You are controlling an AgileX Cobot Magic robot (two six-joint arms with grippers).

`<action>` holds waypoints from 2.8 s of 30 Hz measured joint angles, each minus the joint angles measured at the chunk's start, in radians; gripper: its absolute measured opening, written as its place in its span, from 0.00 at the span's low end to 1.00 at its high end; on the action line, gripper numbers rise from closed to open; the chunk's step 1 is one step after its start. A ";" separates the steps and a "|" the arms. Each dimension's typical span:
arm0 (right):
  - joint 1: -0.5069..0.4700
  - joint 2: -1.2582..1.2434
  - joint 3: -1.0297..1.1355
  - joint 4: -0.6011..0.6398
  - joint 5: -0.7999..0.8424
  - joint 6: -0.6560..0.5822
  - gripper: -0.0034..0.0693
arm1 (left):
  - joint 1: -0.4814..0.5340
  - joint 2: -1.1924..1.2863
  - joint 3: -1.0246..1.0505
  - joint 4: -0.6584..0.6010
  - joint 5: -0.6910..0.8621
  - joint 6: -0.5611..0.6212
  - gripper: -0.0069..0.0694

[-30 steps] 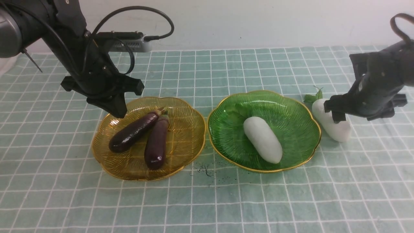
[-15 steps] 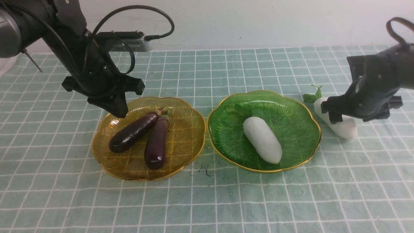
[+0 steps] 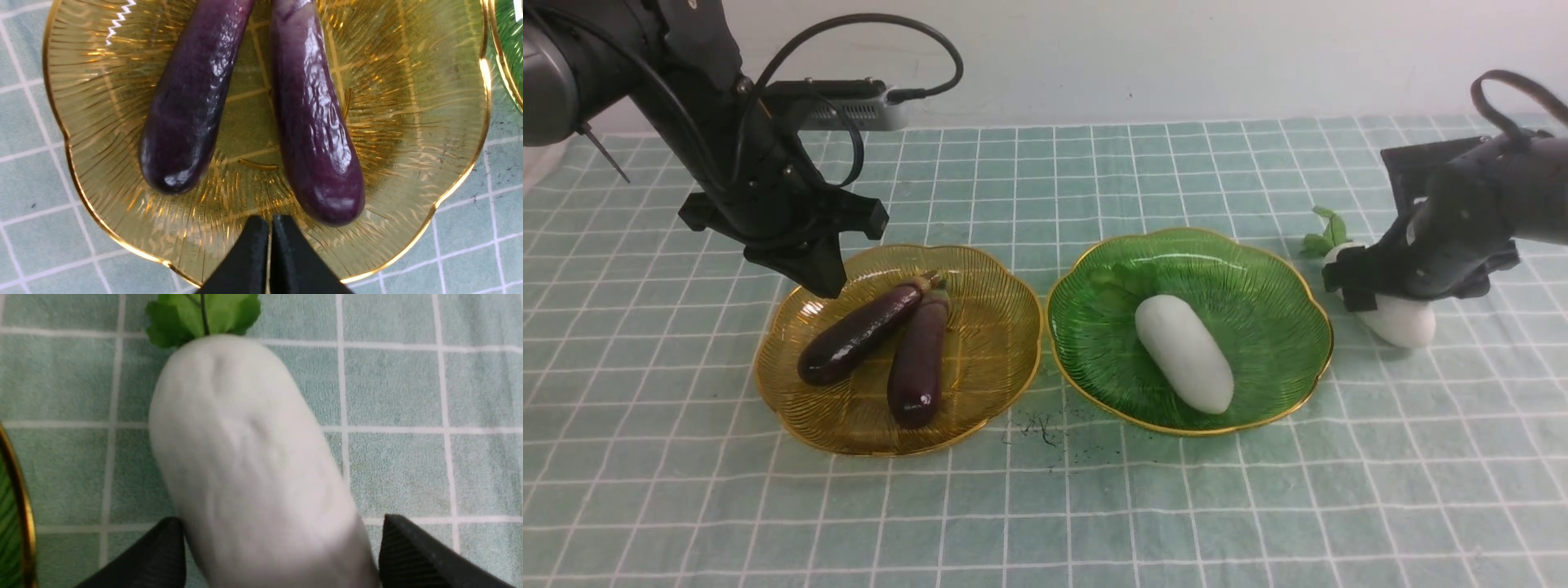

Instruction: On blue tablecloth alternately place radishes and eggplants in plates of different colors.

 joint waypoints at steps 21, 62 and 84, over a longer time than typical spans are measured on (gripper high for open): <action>0.000 -0.163 -0.002 -0.021 0.193 0.019 0.69 | 0.000 0.001 0.000 0.000 0.000 0.000 0.08; 0.204 -0.145 -0.122 0.436 0.562 -0.441 0.91 | 0.000 0.001 0.000 0.000 0.000 0.000 0.08; 0.204 -0.702 0.018 0.388 0.629 -0.412 0.03 | 0.000 0.002 0.000 0.000 0.000 0.000 0.08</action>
